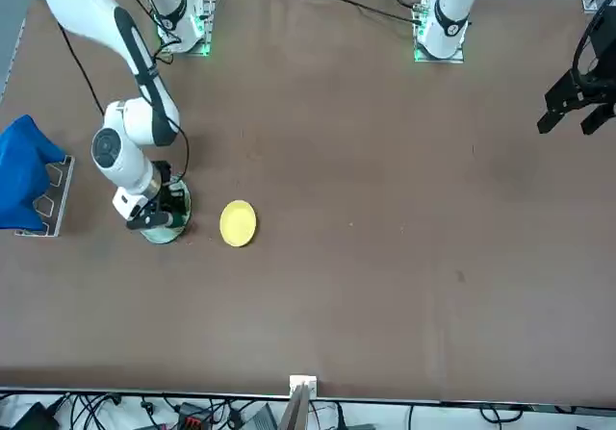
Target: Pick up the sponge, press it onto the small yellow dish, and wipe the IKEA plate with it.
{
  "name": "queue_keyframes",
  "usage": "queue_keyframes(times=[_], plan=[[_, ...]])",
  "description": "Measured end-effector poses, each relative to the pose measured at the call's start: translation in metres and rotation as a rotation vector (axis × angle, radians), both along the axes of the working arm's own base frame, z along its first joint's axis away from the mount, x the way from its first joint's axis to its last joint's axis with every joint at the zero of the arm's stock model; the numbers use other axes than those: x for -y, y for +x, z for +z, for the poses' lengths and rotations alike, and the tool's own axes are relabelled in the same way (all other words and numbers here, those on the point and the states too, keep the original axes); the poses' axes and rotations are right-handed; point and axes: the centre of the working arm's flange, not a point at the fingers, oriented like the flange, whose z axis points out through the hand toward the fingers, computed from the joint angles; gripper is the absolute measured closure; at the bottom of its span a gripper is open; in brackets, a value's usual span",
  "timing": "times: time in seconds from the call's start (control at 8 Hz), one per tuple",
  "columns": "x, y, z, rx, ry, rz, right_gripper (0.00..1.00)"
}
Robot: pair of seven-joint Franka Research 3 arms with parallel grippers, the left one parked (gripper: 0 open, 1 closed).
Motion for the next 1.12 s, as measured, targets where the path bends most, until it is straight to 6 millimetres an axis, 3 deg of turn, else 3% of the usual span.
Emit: queue_keyframes(times=[0.25, 0.5, 0.88, 1.12], plan=[[0.008, -0.016, -0.001, -0.018, -0.004, -0.010, 0.65], [0.028, -0.024, -0.005, -0.030, -0.008, -0.017, 0.65], [0.069, -0.023, -0.004, -0.023, -0.010, 0.029, 0.65], [0.084, -0.014, 0.001, -0.005, -0.012, 0.057, 0.65]])
